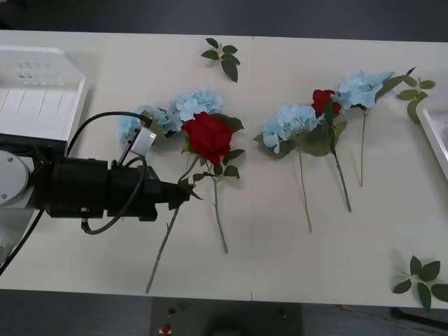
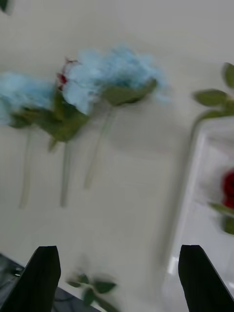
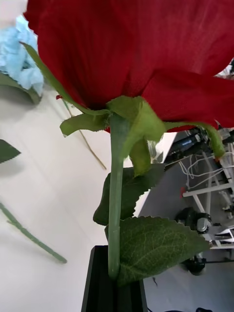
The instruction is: Put the red flowers into the right box and the blue flowers into the left box
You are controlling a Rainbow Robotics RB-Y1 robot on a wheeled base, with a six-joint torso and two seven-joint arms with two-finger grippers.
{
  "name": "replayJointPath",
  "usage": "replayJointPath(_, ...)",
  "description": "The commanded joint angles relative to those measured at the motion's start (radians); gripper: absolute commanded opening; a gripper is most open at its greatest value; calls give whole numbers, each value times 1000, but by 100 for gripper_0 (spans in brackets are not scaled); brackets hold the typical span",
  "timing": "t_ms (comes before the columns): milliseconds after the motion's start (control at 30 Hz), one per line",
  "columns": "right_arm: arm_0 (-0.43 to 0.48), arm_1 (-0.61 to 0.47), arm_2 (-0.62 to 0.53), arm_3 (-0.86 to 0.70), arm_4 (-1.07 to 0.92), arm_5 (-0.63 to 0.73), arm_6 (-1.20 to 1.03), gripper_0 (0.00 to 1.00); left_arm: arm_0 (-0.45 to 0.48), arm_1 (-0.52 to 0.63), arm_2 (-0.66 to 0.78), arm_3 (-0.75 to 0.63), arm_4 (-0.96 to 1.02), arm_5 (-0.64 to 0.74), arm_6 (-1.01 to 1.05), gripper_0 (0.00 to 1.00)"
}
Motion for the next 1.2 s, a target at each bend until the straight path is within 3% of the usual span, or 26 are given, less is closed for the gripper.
replayJointPath(33, 33, -65, -12, -16, -332, -4, 26, 71, 18, 15, -26, -13, 31, -24, -66, 1)
replayJointPath(267, 177, -33, -12, -61, -611, -17, 35, 82, 32, 15, -78, -11, 42, -82, -120, 1)
replayJointPath(500, 302, -19, -12, -170, -542, -89, 54, 82, 39, 18, -118, -13, 42, -122, -143, 1)
replayJointPath(700, 460, -13, -12, -335, -523, -327, 84, 82, 44, 39, -212, -13, 47, -248, -187, 1)
replayJointPath(967, 700, 34, -11, -688, -445, -928, 94, 82, 45, 58, -285, -13, 108, -326, -220, 1)
replayJointPath(1200, 780, 36, -12, -751, -430, -971, 98, 82, 47, 58, -307, -13, 126, -340, -247, 1)
